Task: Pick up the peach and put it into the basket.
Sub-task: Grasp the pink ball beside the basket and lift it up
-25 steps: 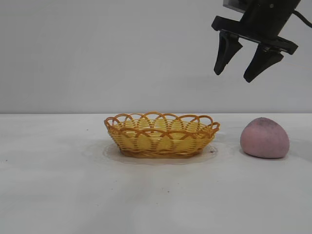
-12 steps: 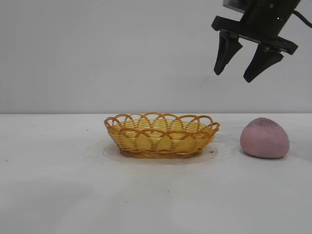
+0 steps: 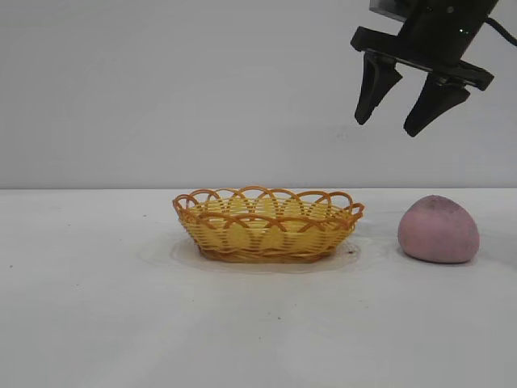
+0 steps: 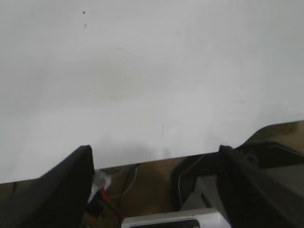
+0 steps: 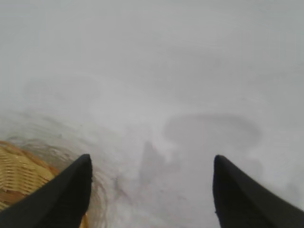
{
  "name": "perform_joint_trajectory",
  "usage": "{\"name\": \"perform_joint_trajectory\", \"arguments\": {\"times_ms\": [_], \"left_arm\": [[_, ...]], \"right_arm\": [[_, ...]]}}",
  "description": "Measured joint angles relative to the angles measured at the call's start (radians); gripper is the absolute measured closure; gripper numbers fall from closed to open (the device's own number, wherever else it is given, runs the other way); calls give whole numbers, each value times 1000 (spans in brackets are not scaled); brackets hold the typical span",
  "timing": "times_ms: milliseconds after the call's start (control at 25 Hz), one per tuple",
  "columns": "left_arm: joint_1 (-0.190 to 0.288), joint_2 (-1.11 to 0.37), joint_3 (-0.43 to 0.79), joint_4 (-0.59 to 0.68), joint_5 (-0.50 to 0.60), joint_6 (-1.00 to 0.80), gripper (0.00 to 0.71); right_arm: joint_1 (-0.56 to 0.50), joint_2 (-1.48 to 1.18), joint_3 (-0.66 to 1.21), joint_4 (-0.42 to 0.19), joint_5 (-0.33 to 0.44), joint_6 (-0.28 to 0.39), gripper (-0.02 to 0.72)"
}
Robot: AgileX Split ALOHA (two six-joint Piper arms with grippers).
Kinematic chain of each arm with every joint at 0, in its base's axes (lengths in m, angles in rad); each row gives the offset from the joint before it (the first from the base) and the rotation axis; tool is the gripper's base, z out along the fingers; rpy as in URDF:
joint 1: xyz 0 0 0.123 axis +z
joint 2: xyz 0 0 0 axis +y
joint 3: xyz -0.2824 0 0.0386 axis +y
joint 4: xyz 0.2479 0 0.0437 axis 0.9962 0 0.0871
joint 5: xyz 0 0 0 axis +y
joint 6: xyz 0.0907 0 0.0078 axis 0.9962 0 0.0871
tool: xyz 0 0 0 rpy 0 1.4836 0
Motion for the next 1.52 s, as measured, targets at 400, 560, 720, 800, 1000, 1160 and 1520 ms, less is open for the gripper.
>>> {"name": "perform_joint_trajectory", "arguments": {"times_ms": [400,560,720,800,1000,1160,1520], "left_arm": [[0,-229,24,-2,-68,0,202],[0,-229,58,-9,-118,0,202],[0,-229,62,-11,-124,0,202],[0,-229,62,-10,-128,0,202],[0,-229,62,-10,-133,0,202],[13,-229,62,-10,-133,0,202],[131,-229,62,-10,-133,0,202]], "right_arm": [[0,0,0,-12,16,-4,246],[0,-2,0,-23,25,-4,246],[0,-12,0,-38,31,-4,246],[0,-14,0,-51,39,-4,246],[0,-22,0,-117,70,-4,246],[0,-33,0,-126,111,-4,246],[0,-33,0,-156,262,-4,246]]}}
